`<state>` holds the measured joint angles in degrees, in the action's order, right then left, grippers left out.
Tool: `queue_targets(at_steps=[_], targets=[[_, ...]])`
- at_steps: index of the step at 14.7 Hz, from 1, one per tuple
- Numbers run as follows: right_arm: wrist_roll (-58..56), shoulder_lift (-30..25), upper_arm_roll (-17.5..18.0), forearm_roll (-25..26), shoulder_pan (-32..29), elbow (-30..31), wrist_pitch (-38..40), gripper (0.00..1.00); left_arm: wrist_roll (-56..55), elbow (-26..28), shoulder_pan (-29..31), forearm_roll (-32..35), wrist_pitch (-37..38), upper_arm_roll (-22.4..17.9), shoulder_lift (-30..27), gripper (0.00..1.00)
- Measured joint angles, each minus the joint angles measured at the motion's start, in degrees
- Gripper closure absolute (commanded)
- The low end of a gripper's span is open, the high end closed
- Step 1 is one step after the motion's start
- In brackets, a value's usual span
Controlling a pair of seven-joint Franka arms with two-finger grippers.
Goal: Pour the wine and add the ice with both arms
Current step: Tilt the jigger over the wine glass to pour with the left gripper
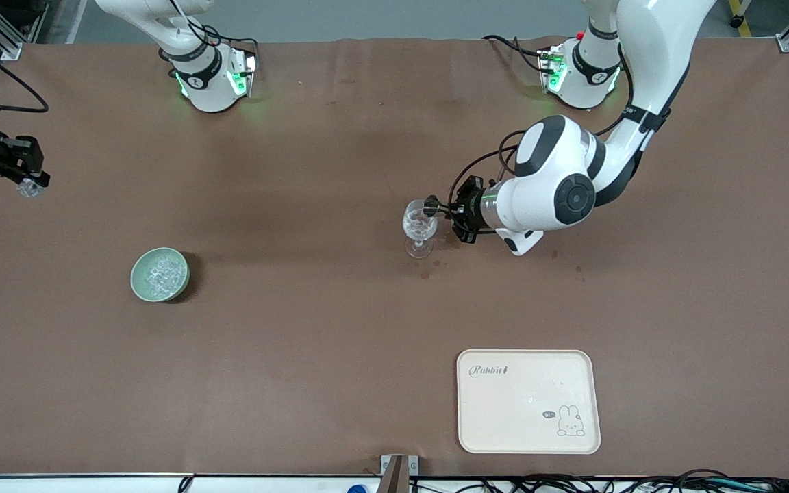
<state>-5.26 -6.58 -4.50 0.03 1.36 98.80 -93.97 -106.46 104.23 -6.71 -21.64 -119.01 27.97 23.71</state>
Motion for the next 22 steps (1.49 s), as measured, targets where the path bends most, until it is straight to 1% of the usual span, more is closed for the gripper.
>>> queue_targets(at_steps=[10, 13, 15, 17, 22], targets=[[0.0, 0.5, 0.04, 0.0, 0.02, 0.0, -0.28, 0.97, -4.06, -0.55, -0.88, 4.07, 0.06, -0.02, 0.0, 0.99], [0.0, 0.68, 0.04, 0.0, 0.02, 0.0, -0.3, 0.97, -4.2, -0.65, -0.88, 4.47, 0.07, -0.04, 0.0, 0.99], [0.0, 0.89, 0.05, 0.0, 0.02, 0.0, -0.34, 0.97, -2.44, -0.73, -0.6, 4.46, 0.07, -0.14, 0.0, 0.99], [0.0, 1.07, 0.07, 0.0, 0.02, 0.0, -0.41, 0.97, 1.18, -0.86, -0.37, 3.33, 0.07, -0.26, 0.0, 0.99], [0.0, 1.11, 0.08, 0.0, 0.03, 0.01, -0.42, 0.97, 11.4, -2.35, 1.73, -3.58, 0.26, -0.31, -0.01, 0.99]])
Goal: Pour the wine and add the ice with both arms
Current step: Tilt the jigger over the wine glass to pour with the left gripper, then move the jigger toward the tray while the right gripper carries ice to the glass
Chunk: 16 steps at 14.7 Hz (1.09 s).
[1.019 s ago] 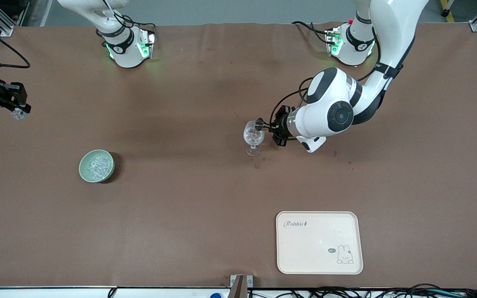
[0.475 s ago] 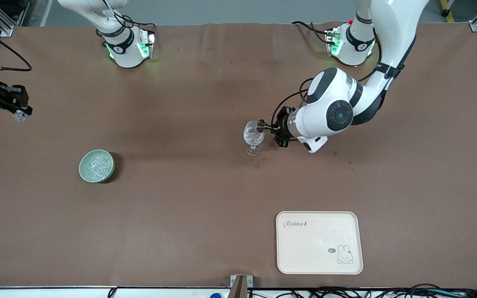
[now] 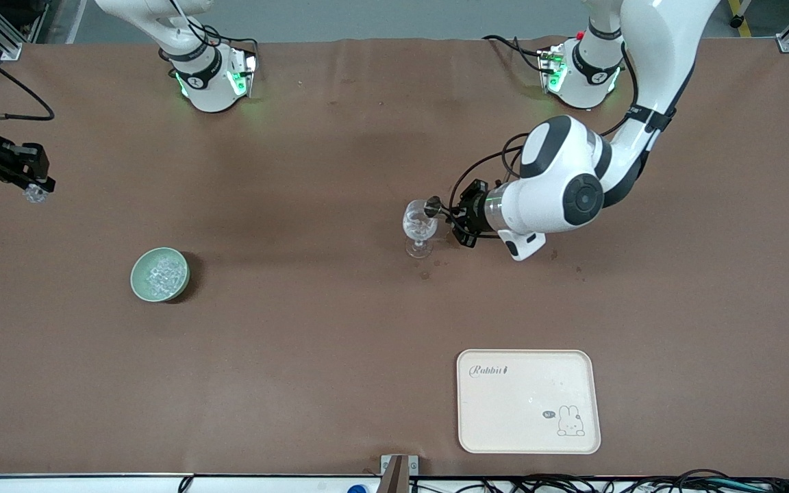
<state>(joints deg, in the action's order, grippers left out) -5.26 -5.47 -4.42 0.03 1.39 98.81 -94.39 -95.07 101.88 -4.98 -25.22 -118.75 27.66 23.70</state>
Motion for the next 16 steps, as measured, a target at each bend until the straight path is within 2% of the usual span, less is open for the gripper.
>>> queue_targets(at_steps=[4, 6, 9, 12, 16], targets=[[3.03, 0.02, 0.1, -0.06, 2.44, 0.01, -0.57, 0.97, 6.44, -3.8, 4.31, -5.69, 0.66, -0.26, 0.3, 0.99], [8.95, 0.34, 0.19, -0.11, 6.28, 0.03, -2.45, 0.96, 9.0, -6.53, 7.51, -8.39, 0.83, -0.4, 1.93, 0.99], [20.88, 2.71, 0.45, -0.15, 14.4, -0.58, -5.78, 0.96, 12.06, -12.98, 11.33, -13.7, 0.88, -0.51, 7.35, 0.99], [32.05, 8.71, 0.61, -0.17, 22.07, -5.42, -6.79, 0.96, 18.6, -17.98, 14.39, -24.21, 0.81, -0.87, 13.57, 0.99], [47.47, 19.13, 0.74, -0.15, 32.83, -13.85, -7.16, 0.96, 30.66, -20.8, 20.06, -35.49, 0.64, -1.32, 21.46, 0.99]])
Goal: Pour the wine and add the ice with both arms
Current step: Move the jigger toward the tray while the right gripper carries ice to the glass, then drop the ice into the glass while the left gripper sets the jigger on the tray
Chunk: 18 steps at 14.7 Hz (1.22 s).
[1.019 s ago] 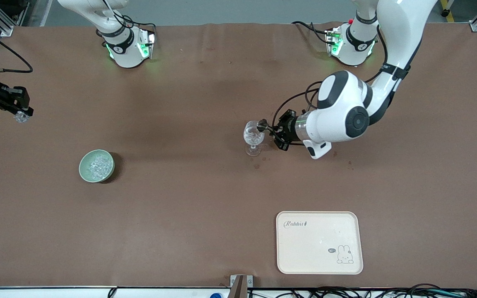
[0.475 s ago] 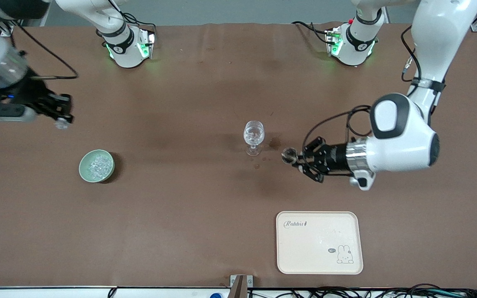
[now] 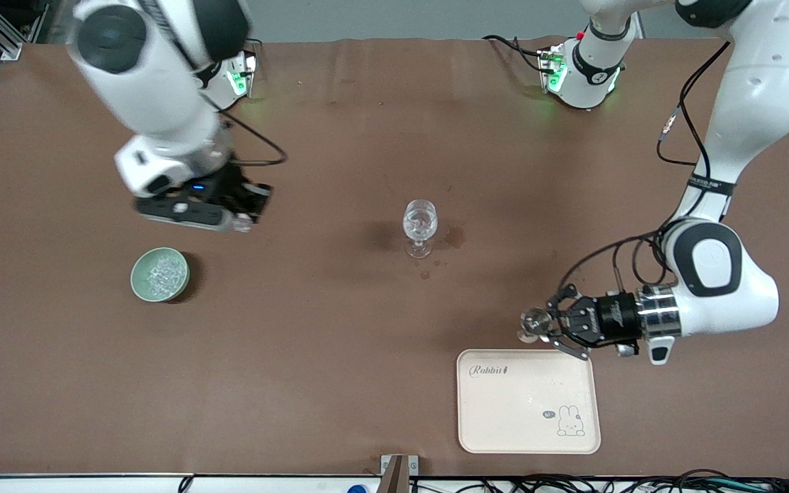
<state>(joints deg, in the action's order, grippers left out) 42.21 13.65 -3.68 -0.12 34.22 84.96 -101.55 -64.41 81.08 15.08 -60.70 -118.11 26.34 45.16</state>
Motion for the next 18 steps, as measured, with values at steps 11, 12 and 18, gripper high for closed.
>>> queue_targets(at_steps=[11, 12, 18], targets=[[14.09, 14.9, -0.14, 0.02, 16.89, -6.45, -9.39, 0.96, 9.07, -7.11, 2.2, -8.43, -5.0, -2.78, 14.94, 0.96], [14.59, 15.6, -0.15, 0.02, 17.36, -6.48, -10.61, 0.96, 9.82, -7.32, 2.22, -8.45, -5.01, -3.5, 15.76, 0.96], [17.01, 17.95, -0.19, 0.02, 18.27, -6.87, -12.7, 0.95, 11.55, -7.74, 1.86, -11.47, -9.0, -4.07, 18.46, 0.91]])
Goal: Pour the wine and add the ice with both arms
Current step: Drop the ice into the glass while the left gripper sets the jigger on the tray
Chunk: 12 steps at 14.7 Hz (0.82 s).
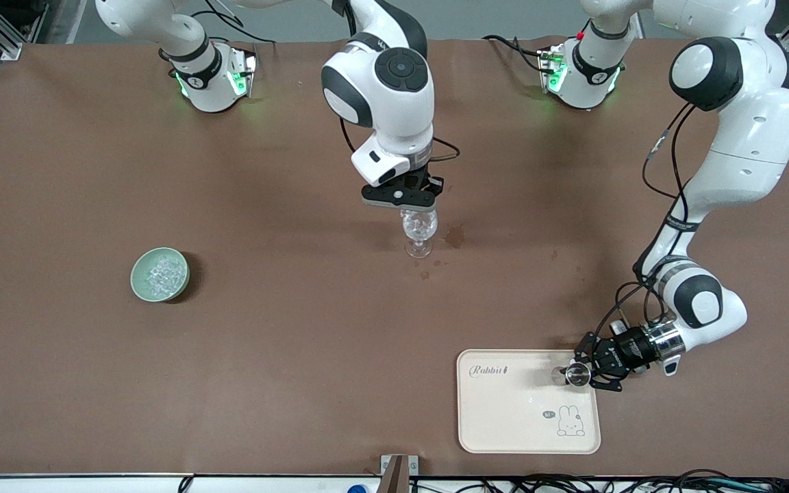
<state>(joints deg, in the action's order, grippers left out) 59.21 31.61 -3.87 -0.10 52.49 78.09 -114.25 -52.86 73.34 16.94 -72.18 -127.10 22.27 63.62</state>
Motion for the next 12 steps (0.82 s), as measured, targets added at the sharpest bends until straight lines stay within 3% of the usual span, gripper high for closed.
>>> queue_targets(at_steps=[4, 5, 8, 12], targets=[[0.06, 1.5, 0.0, 0.0, 0.24, -0.26, -2.89, 0.95, 1.56, -0.64, -0.17, -0.14, -0.24, 0.0, 0.93, 0.75], [0.06, 1.75, 0.0, 0.0, 0.27, -0.33, -3.04, 0.93, 2.33, -0.69, -0.18, -0.15, -0.26, 0.0, 1.11, 0.63], [0.06, 1.87, 0.01, -0.06, 0.63, -0.36, -3.06, 0.9, 3.59, -0.75, -0.18, -0.22, -0.27, 0.0, 1.17, 0.0], [0.09, 1.87, 0.01, -1.29, 1.25, -0.37, -3.0, 0.86, 4.04, -1.25, -0.06, -0.02, -0.31, -0.07, 1.05, 0.0]])
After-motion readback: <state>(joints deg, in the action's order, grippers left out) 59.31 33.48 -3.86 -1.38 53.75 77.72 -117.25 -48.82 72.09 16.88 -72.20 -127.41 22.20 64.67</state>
